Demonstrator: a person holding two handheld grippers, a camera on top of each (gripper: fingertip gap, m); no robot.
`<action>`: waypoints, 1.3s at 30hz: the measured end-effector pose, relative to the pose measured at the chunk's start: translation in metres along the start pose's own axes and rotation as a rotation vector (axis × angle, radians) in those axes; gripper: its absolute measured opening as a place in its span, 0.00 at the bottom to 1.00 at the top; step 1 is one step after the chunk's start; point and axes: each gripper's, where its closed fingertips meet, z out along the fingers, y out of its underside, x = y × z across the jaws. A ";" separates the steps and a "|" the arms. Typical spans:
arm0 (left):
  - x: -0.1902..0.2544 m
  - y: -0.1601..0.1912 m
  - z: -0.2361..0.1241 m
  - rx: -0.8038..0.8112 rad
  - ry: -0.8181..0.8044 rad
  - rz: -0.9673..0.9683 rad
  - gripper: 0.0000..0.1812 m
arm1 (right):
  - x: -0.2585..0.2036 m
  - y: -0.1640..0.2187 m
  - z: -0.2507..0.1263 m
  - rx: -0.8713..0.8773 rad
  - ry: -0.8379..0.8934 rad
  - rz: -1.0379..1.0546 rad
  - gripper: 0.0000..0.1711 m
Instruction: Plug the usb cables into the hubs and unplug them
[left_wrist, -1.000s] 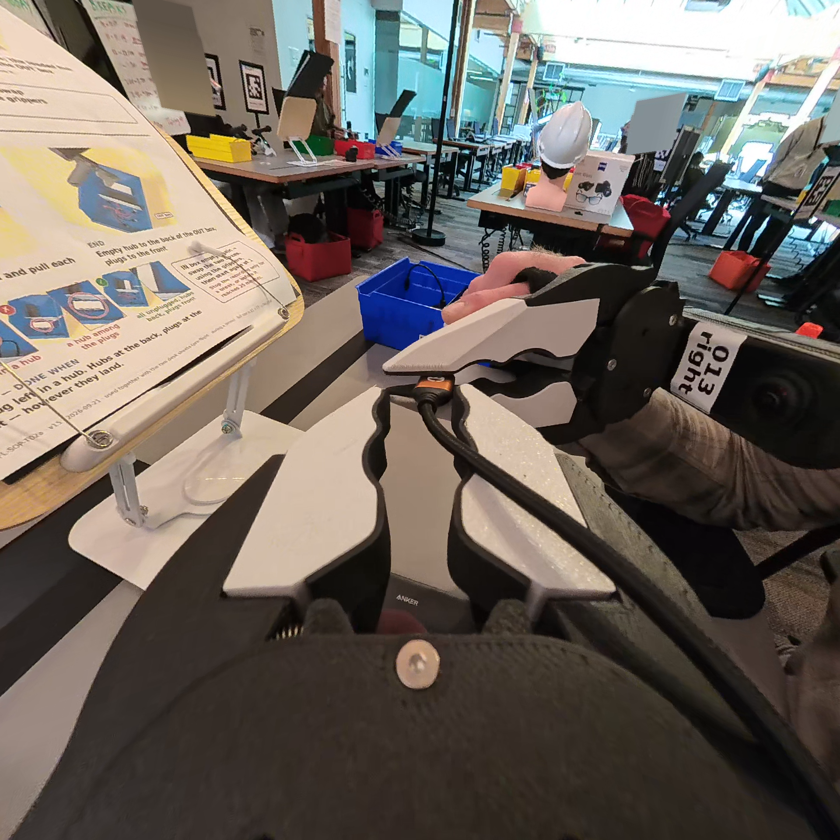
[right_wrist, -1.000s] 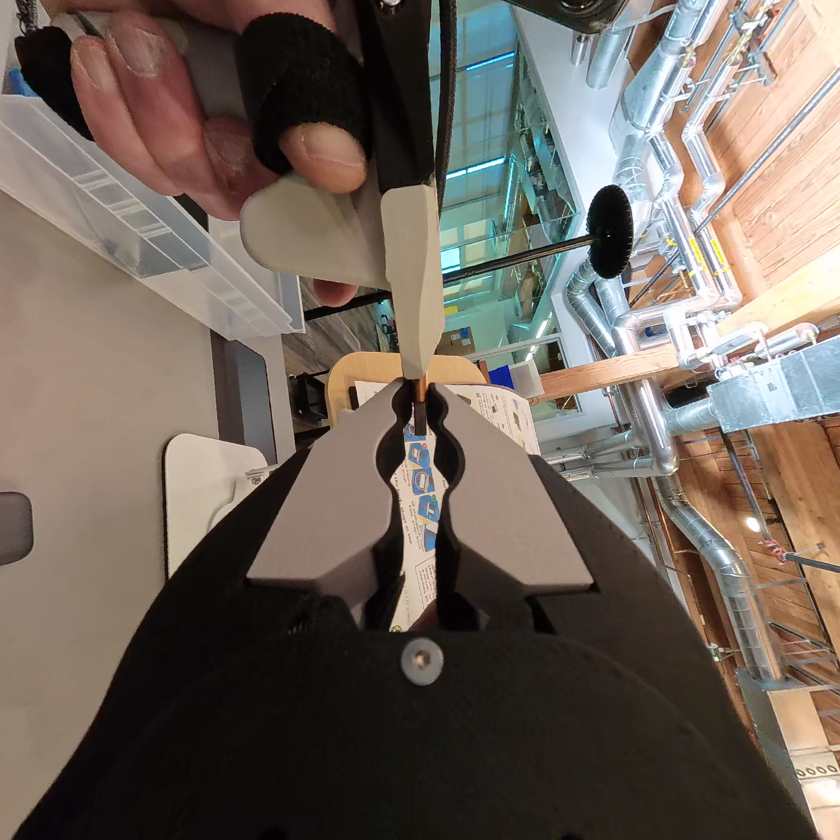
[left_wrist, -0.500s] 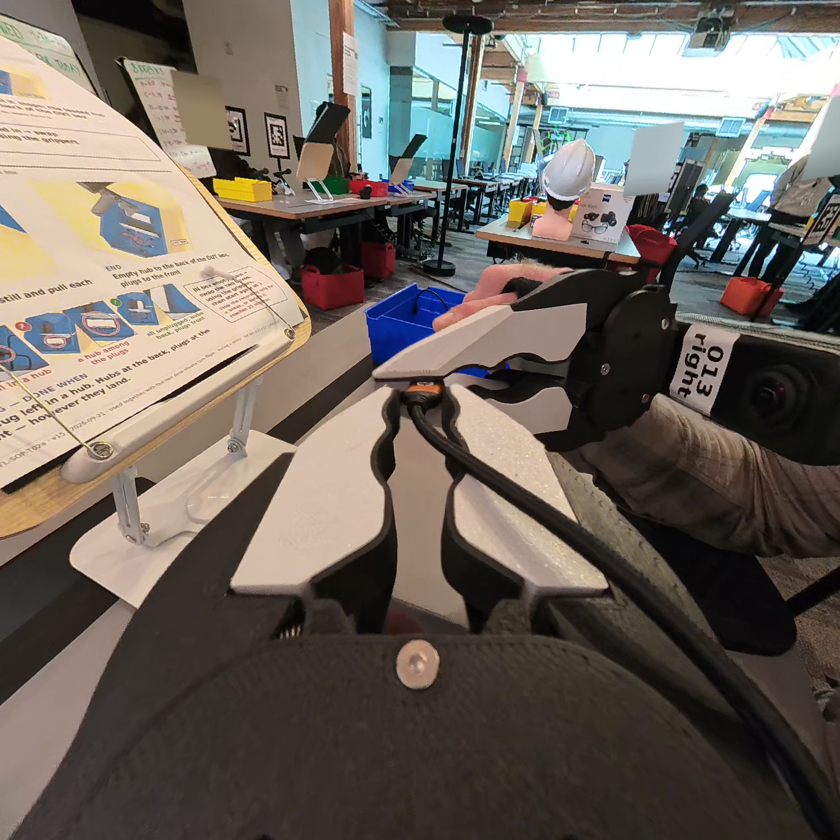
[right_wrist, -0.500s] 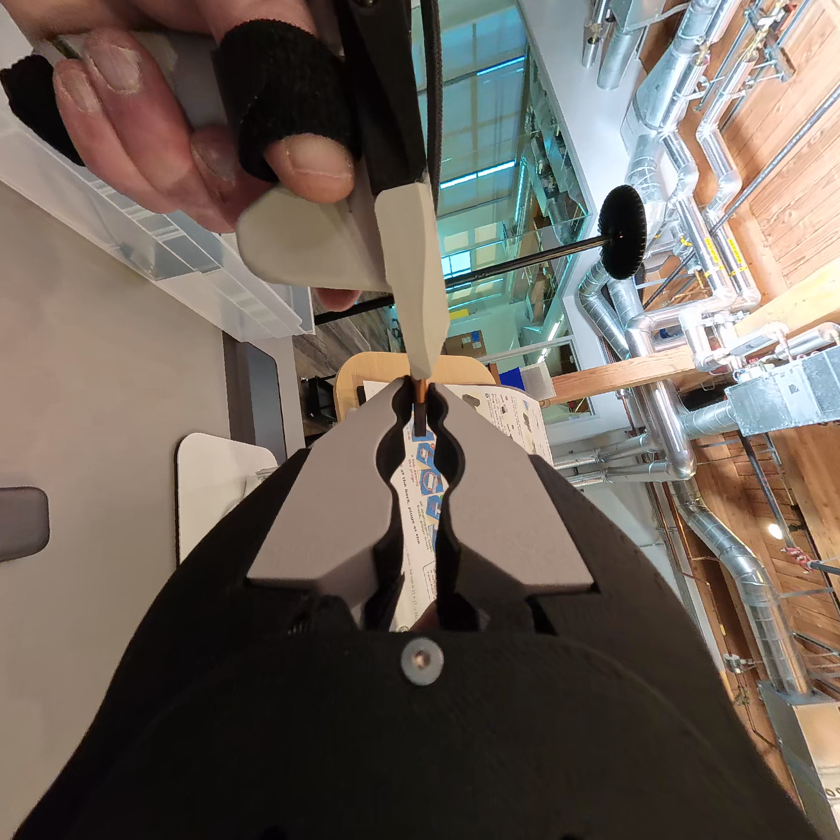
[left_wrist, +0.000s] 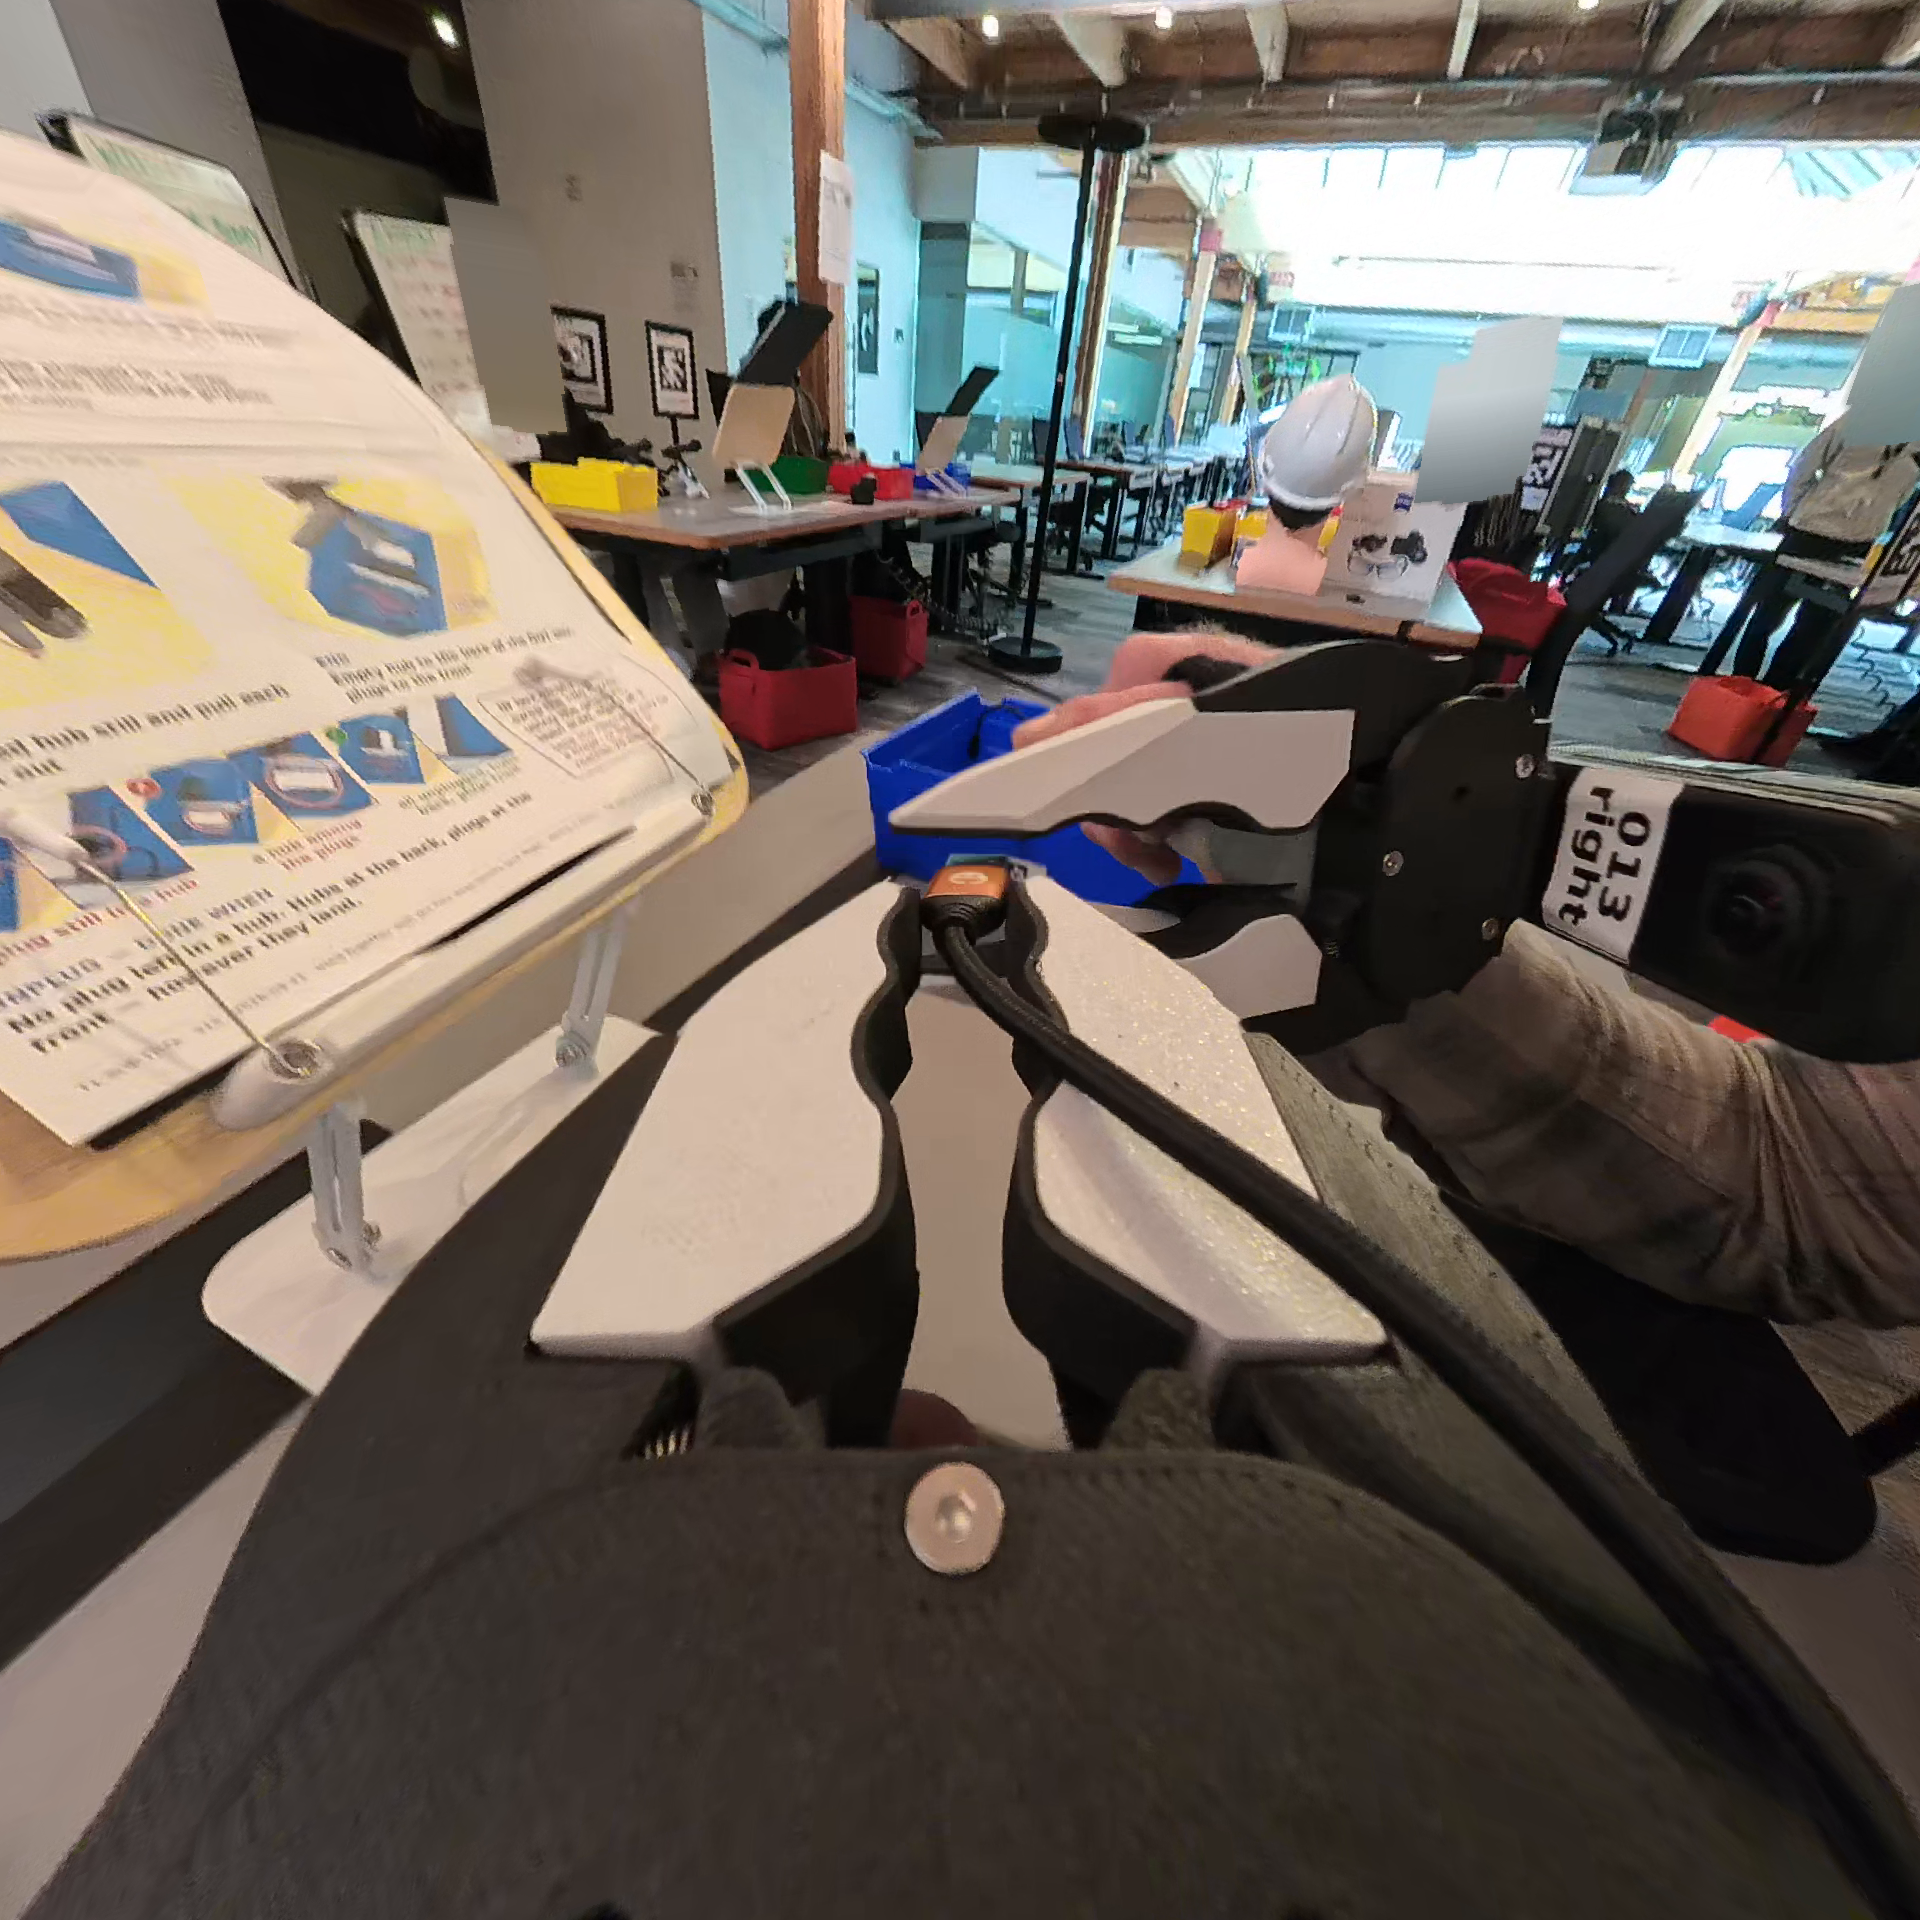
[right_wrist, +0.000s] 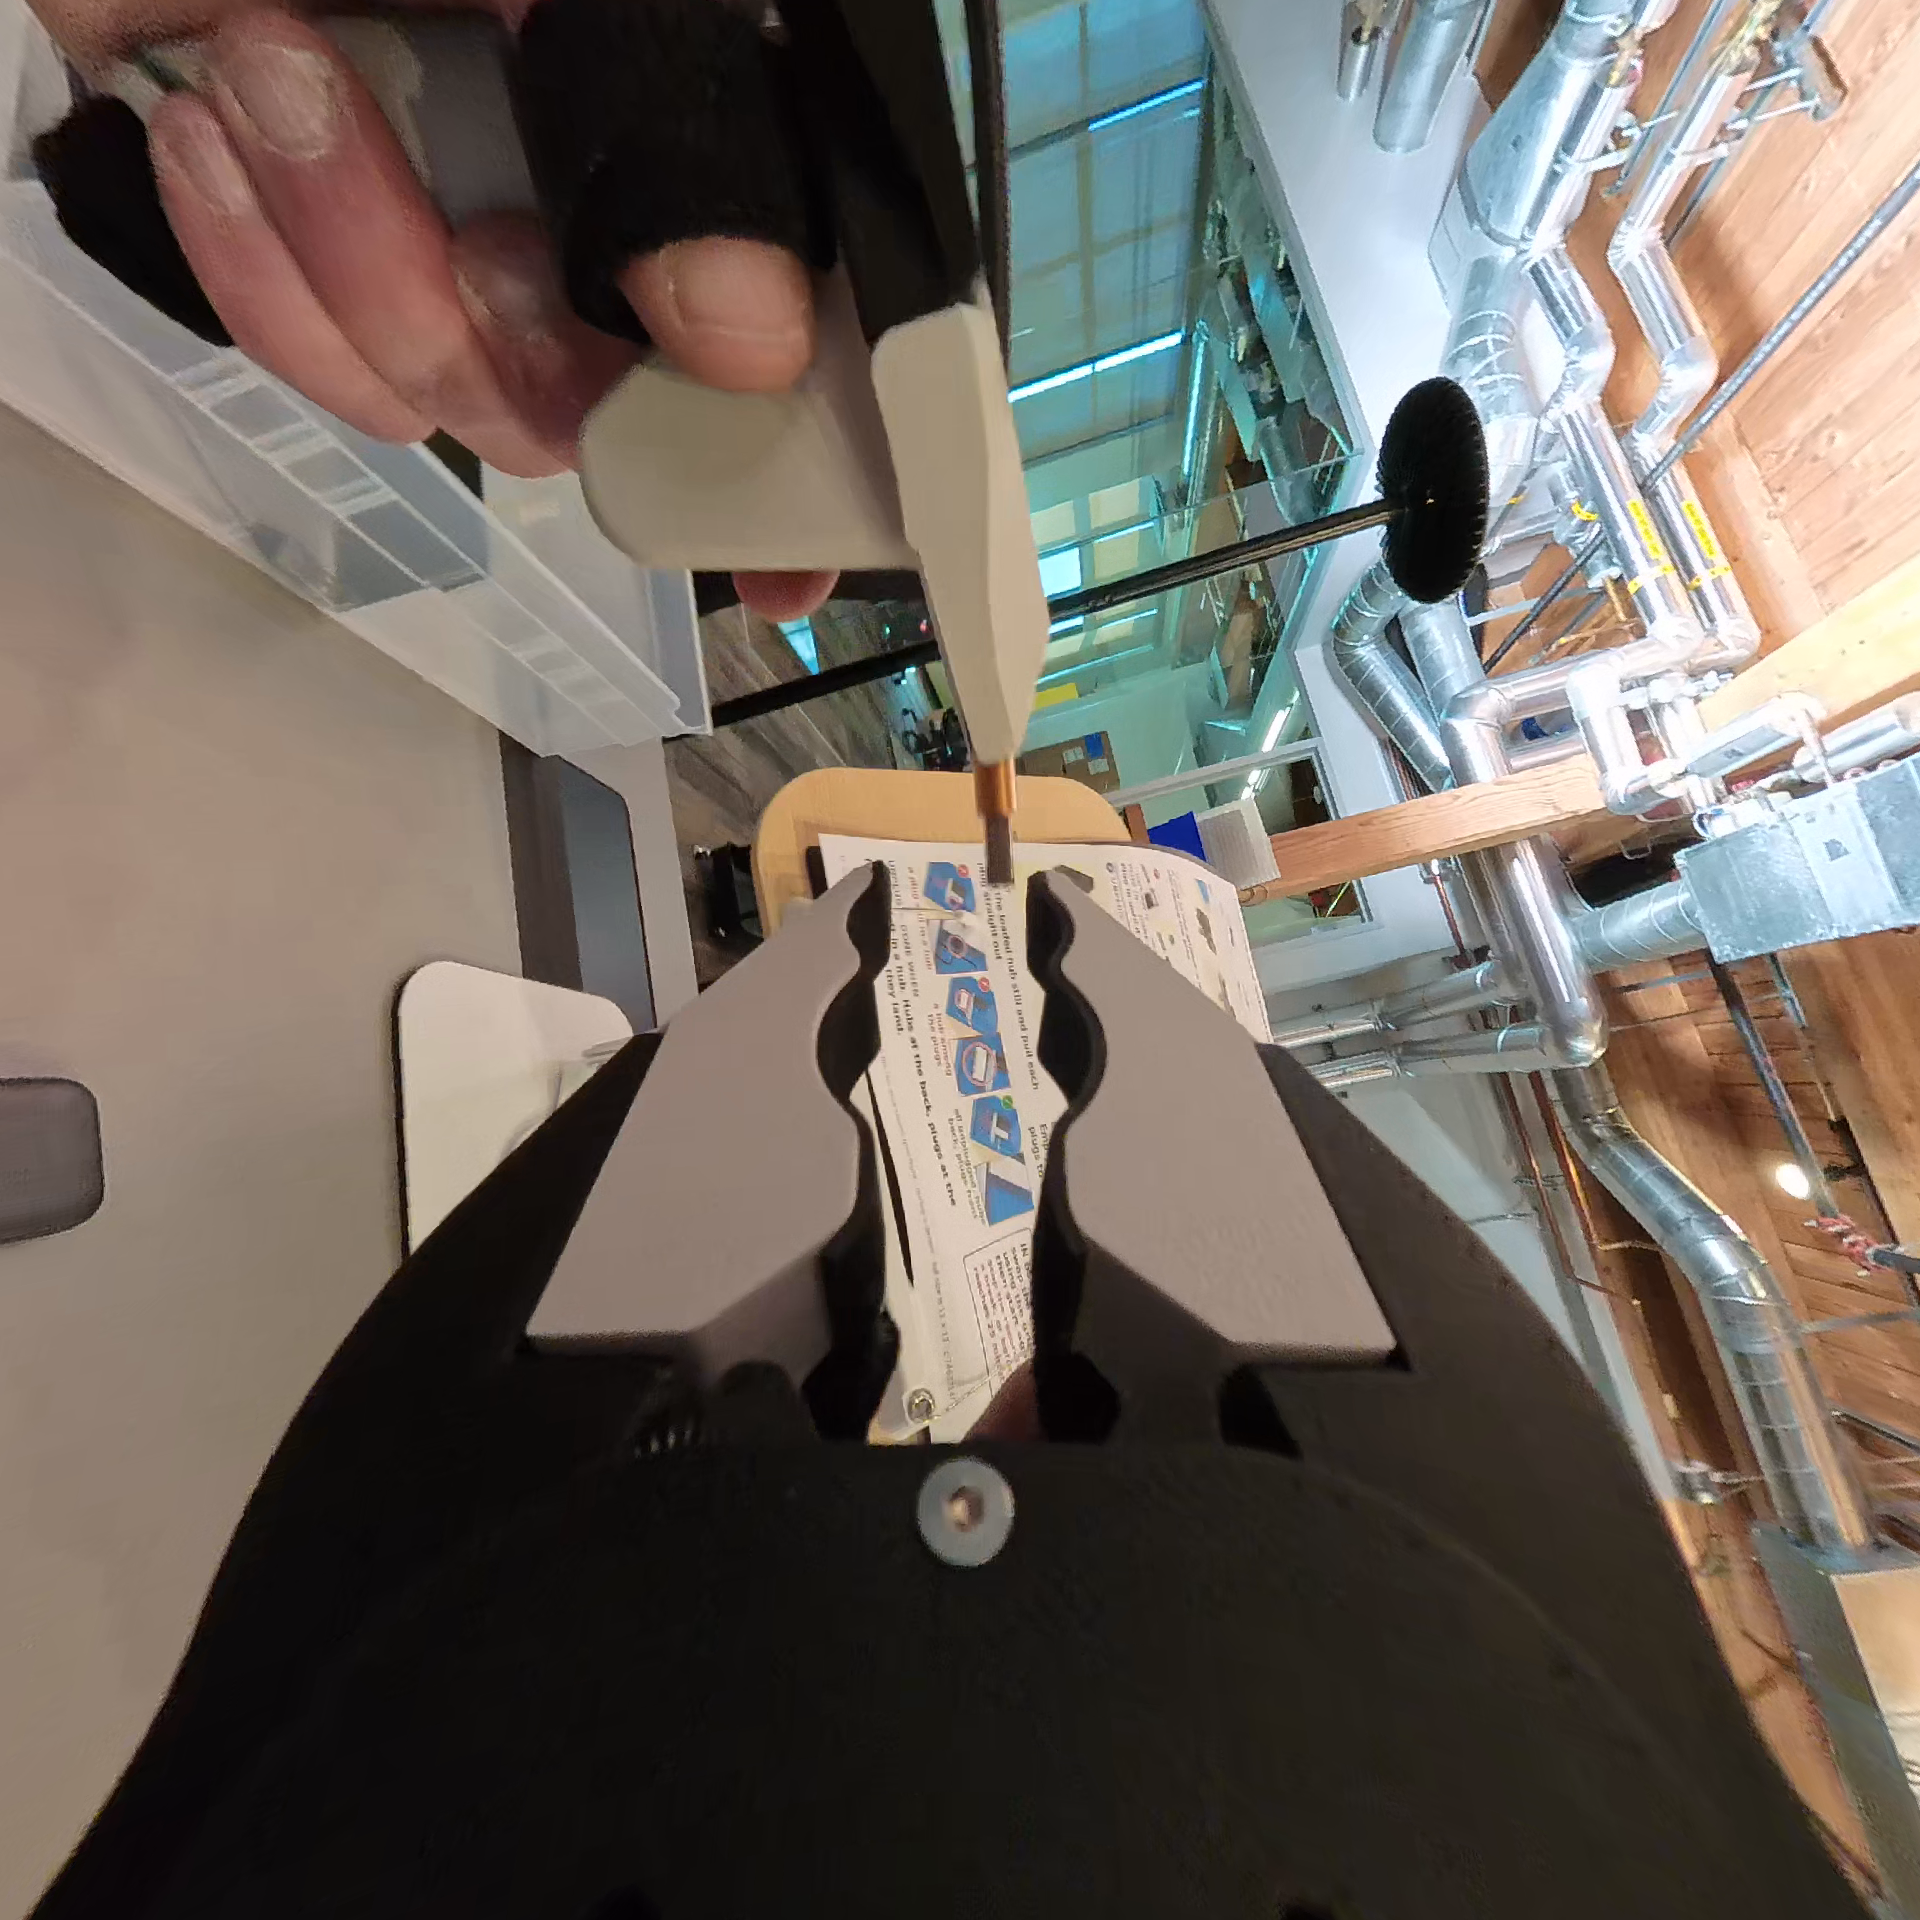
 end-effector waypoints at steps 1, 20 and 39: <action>-0.001 -0.006 -0.001 0.012 0.013 0.008 0.08 | 0.005 0.002 -0.004 0.008 -0.002 0.026 0.14; 0.009 -0.050 0.012 0.136 0.148 0.166 0.08 | -0.101 0.053 -0.047 -0.085 -0.839 0.577 0.60; -0.012 -0.050 -0.024 0.185 0.097 0.174 0.08 | -0.259 0.057 -0.038 -0.416 -1.279 0.487 0.78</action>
